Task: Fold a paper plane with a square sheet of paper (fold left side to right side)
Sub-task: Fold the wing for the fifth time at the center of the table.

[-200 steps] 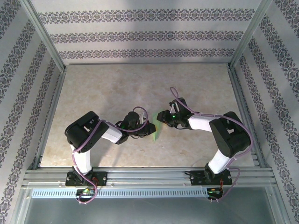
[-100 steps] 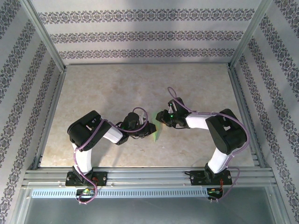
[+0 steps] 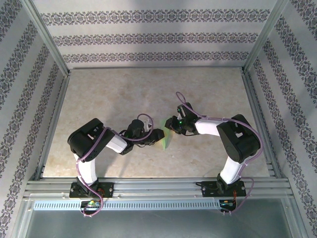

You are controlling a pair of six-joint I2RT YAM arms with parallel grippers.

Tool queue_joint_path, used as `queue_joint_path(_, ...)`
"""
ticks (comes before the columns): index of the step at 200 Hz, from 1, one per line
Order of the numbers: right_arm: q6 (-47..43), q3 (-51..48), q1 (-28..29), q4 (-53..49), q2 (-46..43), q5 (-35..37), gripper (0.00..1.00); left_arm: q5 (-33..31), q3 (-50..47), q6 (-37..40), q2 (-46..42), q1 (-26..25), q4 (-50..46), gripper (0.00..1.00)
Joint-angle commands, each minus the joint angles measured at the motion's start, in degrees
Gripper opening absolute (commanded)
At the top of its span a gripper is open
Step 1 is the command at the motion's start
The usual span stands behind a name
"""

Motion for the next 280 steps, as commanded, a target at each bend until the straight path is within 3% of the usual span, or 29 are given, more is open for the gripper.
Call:
queue_joint_path(1,-1.0,0.1,0.8,-3.4,2.1,2.3,0.35,-0.1,-0.7,1.5,-2.6,1.8,-2.8,0.4)
queue_joint_path(95,-1.1,0.1,0.8,-3.5,2.0,2.0,0.35,1.7,5.1,0.2,2.0,2.7,-6.2,0.42)
queue_joint_path(123,-1.1,0.1,0.8,-3.4,2.3,1.9,0.34,1.3,6.4,1.1,2.5,2.7,-8.3,0.34)
queue_joint_path(161,-1.3,0.1,0.9,-3.6,2.4,2.0,0.34,0.3,7.8,2.9,2.6,2.7,-11.9,0.13)
queue_joint_path(183,-1.6,0.3,0.9,-3.9,2.5,2.0,0.34,-1.0,8.3,4.2,2.6,2.7,-14.2,0.06)
queue_joint_path(280,-2.2,0.9,1.3,-4.9,1.9,1.9,0.35,-3.1,9.9,6.8,4.5,2.7,-19.5,0.02)
